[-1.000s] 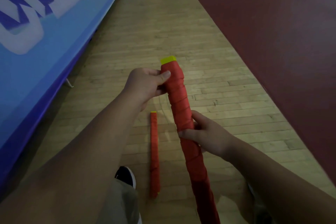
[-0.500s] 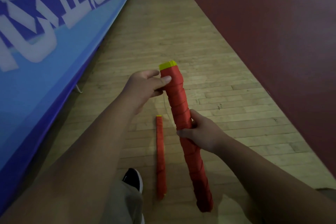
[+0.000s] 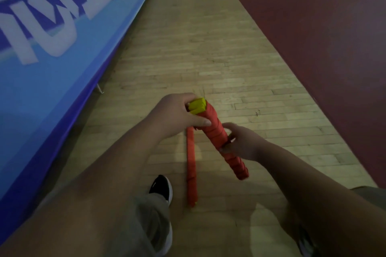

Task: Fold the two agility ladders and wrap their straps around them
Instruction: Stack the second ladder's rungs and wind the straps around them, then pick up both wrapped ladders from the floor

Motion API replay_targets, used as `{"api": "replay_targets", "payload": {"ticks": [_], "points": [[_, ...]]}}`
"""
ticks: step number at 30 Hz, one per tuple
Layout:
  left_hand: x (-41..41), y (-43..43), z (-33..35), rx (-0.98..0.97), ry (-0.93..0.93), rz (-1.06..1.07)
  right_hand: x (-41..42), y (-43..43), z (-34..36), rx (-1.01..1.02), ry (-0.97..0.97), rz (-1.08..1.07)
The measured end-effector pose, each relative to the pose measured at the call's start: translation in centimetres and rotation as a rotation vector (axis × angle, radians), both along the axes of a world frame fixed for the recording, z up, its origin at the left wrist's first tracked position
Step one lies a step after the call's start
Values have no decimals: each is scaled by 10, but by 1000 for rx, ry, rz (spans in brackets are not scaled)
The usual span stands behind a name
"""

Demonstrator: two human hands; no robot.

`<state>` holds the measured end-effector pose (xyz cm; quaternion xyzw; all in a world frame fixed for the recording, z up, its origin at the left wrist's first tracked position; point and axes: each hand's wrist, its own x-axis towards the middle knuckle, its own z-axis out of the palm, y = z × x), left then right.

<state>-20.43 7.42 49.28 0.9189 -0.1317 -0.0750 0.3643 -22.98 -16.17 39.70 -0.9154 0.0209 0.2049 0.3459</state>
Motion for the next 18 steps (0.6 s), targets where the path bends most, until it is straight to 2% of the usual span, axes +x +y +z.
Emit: {"api": "replay_targets", "payload": {"ticks": [2,3,6,8,12,14,18], "points": [[-9,-11,-10,21,-102,20,-2,3,7,-7,41,-172],[-13,-17,-15,40,-159,22,-3,3,12,89,117,-290],[-23,-29,-32,139,-332,13,-6,3,29,670,467,-519],[-28,-32,-44,167,-410,-16,-6,2,35,903,562,-487],[-31,-37,-65,212,-532,-104,-9,9,26,1036,530,-457],[-31,-35,-73,193,-471,-130,-12,11,16,1075,519,-504],[-34,-30,-81,36,-110,-137,-15,7,-1,1071,512,-585]]}}
